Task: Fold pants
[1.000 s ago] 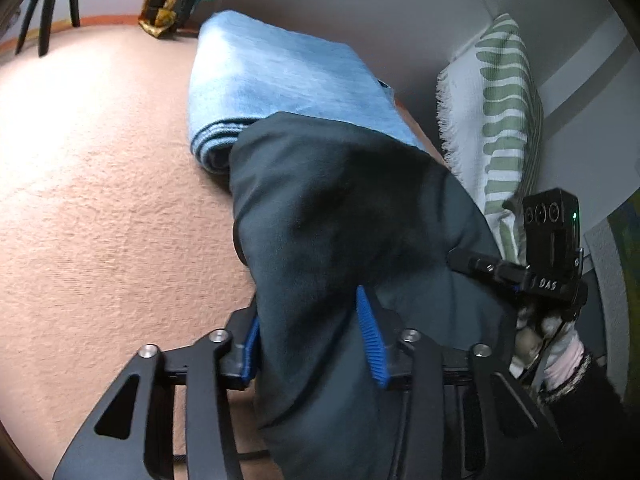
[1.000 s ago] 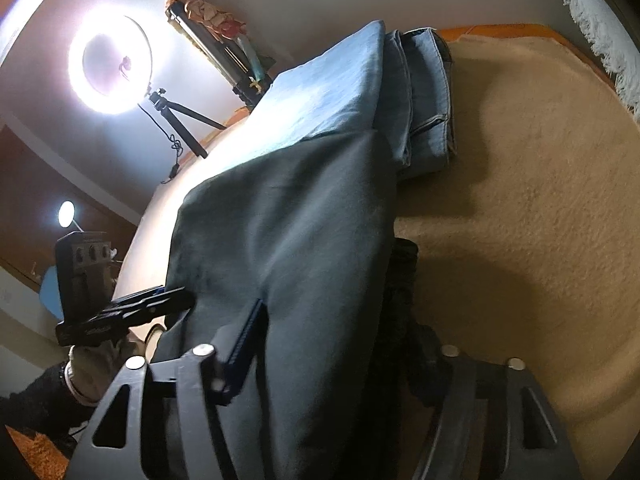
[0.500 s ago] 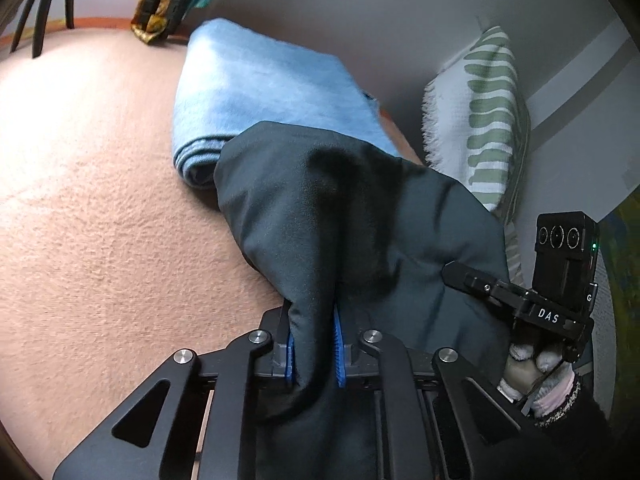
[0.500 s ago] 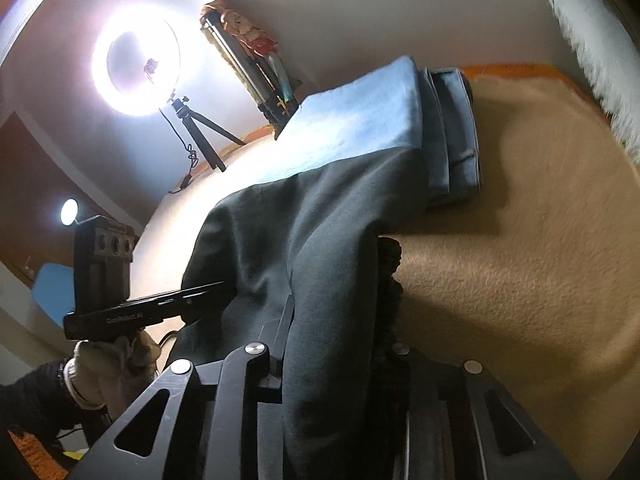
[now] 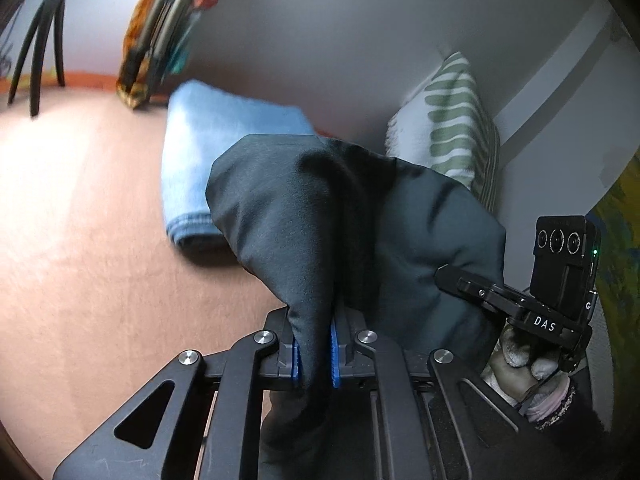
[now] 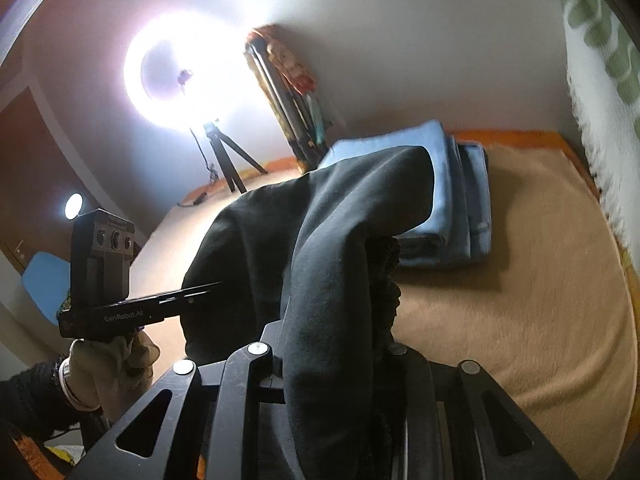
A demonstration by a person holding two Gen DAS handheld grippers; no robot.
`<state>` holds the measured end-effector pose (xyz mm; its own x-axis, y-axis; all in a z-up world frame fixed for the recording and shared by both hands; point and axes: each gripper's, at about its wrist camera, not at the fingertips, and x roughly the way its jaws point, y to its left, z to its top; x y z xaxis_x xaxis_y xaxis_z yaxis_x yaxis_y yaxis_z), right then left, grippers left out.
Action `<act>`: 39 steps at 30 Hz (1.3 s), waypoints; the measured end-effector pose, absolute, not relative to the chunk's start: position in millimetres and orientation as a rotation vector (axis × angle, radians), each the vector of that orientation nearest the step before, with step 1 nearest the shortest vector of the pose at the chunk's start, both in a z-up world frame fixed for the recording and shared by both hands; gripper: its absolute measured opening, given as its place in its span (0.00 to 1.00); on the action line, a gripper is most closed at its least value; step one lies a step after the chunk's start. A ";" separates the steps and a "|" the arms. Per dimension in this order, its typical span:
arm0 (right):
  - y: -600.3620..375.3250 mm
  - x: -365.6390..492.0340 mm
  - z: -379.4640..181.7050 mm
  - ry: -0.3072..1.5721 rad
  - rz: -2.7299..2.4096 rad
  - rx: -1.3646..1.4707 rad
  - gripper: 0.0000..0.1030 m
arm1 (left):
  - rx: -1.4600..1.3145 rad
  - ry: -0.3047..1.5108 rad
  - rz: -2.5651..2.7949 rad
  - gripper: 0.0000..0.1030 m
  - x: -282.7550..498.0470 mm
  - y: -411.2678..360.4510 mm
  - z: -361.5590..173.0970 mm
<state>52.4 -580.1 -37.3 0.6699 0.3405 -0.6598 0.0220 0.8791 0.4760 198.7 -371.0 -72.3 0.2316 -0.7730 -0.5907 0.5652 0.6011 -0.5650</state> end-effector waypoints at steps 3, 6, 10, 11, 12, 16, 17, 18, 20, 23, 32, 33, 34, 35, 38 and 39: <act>-575.6 60.9 -22.0 0.799 0.183 0.443 0.22 | -0.246 0.932 -0.937 0.08 203.8 -369.6 -59.8; -574.9 73.3 -6.3 0.763 0.185 0.426 0.22 | -0.243 0.896 -0.931 0.08 214.8 -369.2 -47.3; -577.6 99.4 10.8 0.723 0.181 0.413 0.22 | -0.233 0.846 -0.925 0.08 236.1 -375.6 -28.2; -579.0 106.5 14.1 0.716 0.182 0.411 0.22 | -0.229 0.835 -0.925 0.08 241.9 -376.5 -23.7; -581.5 114.9 17.0 0.708 0.183 0.414 0.22 | -0.228 0.826 -0.924 0.08 249.8 -378.2 -19.1; -592.8 150.2 26.5 0.684 0.185 0.421 0.22 | -0.223 0.808 -0.914 0.08 279.6 -385.5 -7.1; -594.1 157.1 28.3 0.680 0.186 0.416 0.22 | -0.218 0.801 -0.908 0.08 286.7 -387.5 -4.8; -596.3 166.5 29.8 0.676 0.186 0.409 0.22 | -0.214 0.795 -0.904 0.08 293.4 -389.5 -2.5; -602.7 185.7 31.1 0.673 0.187 0.406 0.22 | -0.202 0.781 -0.894 0.08 308.2 -394.2 1.5; -616.3 211.3 25.7 0.675 0.180 0.417 0.22 | -0.192 0.770 -0.884 0.08 329.3 -401.7 3.0; -647.7 278.8 -23.1 0.742 0.162 0.472 0.22 | -0.176 0.824 -0.845 0.08 383.1 -427.0 -30.5; -650.3 283.2 -32.1 0.758 0.160 0.484 0.22 | -0.175 0.839 -0.843 0.08 386.1 -428.7 -38.1; -652.9 288.4 -42.3 0.778 0.160 0.497 0.22 | -0.171 0.854 -0.839 0.08 388.4 -431.1 -46.1; -654.9 291.8 -50.1 0.794 0.159 0.506 0.22 | -0.162 0.864 -0.837 0.08 390.1 -433.7 -52.8; -660.0 301.9 -75.8 0.830 0.146 0.512 0.22 | -0.144 0.878 -0.824 0.08 394.7 -438.5 -66.2; -661.6 303.6 -79.4 0.833 0.143 0.515 0.22 | -0.148 0.880 -0.818 0.08 397.5 -439.1 -69.1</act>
